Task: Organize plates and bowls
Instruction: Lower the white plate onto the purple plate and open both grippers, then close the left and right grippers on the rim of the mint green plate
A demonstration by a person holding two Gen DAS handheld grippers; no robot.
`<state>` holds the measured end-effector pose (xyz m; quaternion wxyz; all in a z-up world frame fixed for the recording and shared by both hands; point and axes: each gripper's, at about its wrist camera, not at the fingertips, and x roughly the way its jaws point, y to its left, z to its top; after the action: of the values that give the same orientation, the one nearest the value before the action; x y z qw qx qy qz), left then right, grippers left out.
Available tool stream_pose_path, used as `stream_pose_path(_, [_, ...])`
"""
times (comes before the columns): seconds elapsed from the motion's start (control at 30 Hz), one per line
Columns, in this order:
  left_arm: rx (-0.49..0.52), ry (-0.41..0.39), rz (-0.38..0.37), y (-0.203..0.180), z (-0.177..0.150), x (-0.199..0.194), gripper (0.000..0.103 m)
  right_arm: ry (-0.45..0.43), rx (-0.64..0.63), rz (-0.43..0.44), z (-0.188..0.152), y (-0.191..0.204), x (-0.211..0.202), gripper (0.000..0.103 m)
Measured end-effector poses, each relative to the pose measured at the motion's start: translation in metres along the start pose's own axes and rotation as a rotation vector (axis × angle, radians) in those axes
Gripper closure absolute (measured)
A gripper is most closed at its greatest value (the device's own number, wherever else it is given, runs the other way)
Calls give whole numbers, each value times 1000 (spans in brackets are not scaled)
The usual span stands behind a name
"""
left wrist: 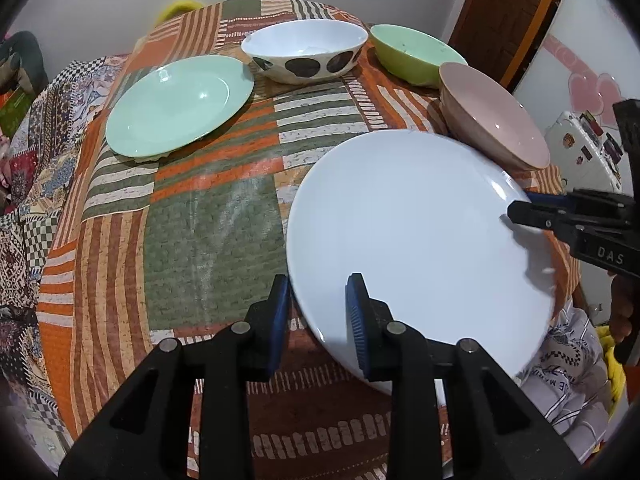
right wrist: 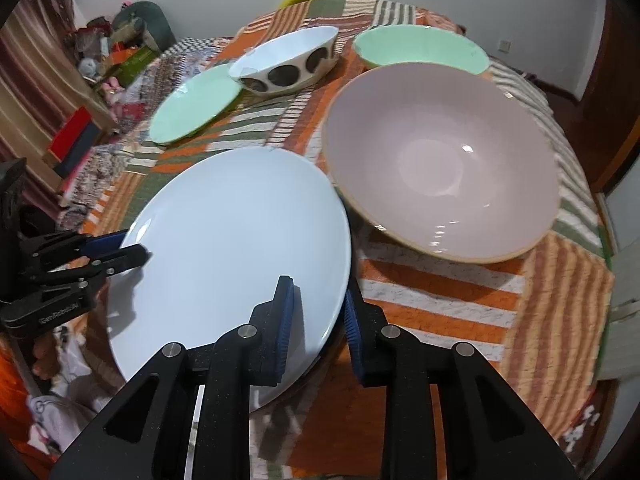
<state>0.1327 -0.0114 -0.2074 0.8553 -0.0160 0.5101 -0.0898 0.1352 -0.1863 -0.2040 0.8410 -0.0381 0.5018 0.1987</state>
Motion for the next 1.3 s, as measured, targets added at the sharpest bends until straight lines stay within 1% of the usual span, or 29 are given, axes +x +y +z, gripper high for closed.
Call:
stream_pose_path(0.03, [6,-6,4,-1,0,-1,74,-1,-14,-21,0,0,0,77])
stream_pose_path(0.2, [-3,-26,15,2,-1,-8,74,-13,-26,-16,1,0,-6,76])
stream_pose_path(0.37, [-19,-87,33,14,3,-33,73,-44,-52,-5,7,9,-16,74])
stream_pose_path(0.43, [-30,-116,46,22,7,-43,73,-66,-70,1,11,16,-21,71])
stream_pose_path(0.5, [-47,-143,63,32,12,-52,73,-93,-84,16,17,24,-26,68])
stream_pose_path(0.6, [-76,-182,108,50,23,-63,69,-138,-95,40,28,34,-33,65])
stream_pose_path(0.67, [-105,-207,136,68,30,-69,67,-165,-97,58,36,39,-36,61])
stream_pose_path(0.73, [-134,-229,162,85,38,-74,65,-190,-98,78,48,44,-38,54])
stream_pose_path(0.87, [-179,-261,208,116,51,-79,57,-217,-110,85,71,54,-30,52])
stream_pose_path(0.97, [-198,-269,231,139,62,-74,51,-215,-112,94,86,59,-20,51])
stream_pose_path(1.03, [-209,-260,245,154,70,-63,50,-209,-112,95,95,62,-12,51])
stream_pose_path(1.13, [-222,-227,248,173,78,-43,50,-189,-113,94,107,67,3,51])
stream_pose_path(1.3, [-246,-166,223,202,91,2,50,-131,-104,101,124,73,36,51])
